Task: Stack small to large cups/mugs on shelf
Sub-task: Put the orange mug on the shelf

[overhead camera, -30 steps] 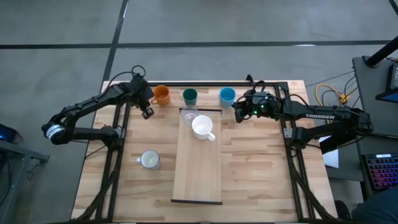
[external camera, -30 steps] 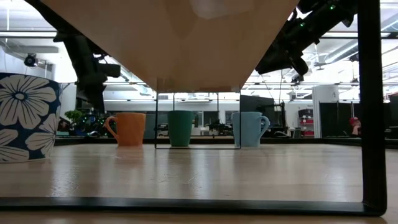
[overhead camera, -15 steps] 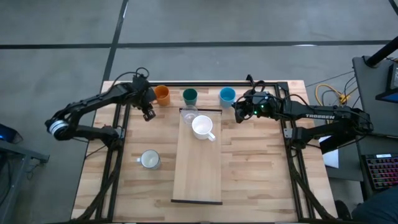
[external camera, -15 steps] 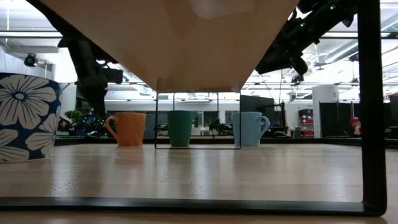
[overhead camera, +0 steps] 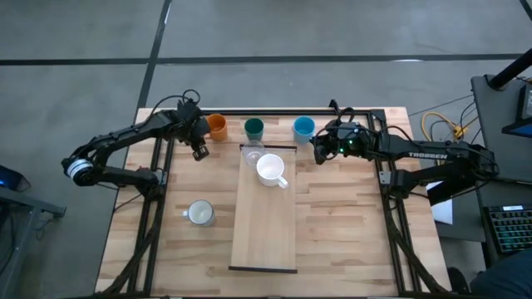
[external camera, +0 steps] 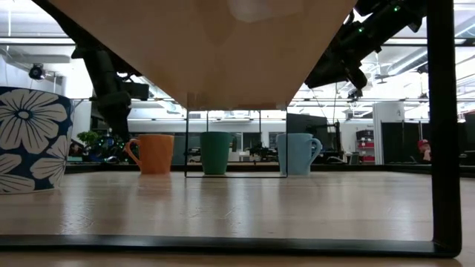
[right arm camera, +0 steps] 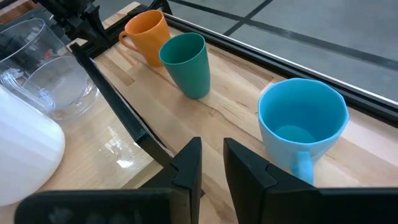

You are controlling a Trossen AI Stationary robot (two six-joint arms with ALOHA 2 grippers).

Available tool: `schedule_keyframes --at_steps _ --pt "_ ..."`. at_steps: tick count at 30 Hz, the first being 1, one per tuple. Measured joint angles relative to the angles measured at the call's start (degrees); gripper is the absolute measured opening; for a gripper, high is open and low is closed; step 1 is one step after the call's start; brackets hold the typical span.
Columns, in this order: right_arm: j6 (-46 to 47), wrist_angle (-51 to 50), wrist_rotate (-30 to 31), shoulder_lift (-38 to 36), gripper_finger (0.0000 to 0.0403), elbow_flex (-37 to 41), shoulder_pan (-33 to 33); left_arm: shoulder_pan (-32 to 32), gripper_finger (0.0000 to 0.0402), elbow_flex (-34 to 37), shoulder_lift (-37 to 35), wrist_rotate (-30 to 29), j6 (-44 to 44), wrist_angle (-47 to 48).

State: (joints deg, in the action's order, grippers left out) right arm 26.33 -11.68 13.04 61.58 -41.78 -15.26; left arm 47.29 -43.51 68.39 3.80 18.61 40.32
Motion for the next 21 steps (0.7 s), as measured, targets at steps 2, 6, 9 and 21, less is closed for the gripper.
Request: schedule_keyframes --at_steps 2,6,9,21 --pt "0.00 0.00 -0.01 0.00 0.0061 0.00 0.00 0.00 0.0004 0.00 0.17 -0.57 -0.03 -0.29" --pt "0.00 0.00 -0.02 0.00 0.0061 0.00 -0.01 -0.02 0.0004 0.00 0.20 -5.83 0.26 -1.86" --pt "0.00 -0.02 -0.02 0.00 0.0061 0.00 0.01 0.00 0.0004 0.00 0.18 -10.54 0.21 -1.98" --pt "0.20 0.00 -0.04 0.00 0.0061 0.00 -0.01 0.00 0.0004 0.00 0.07 -13.56 -0.56 -2.21"
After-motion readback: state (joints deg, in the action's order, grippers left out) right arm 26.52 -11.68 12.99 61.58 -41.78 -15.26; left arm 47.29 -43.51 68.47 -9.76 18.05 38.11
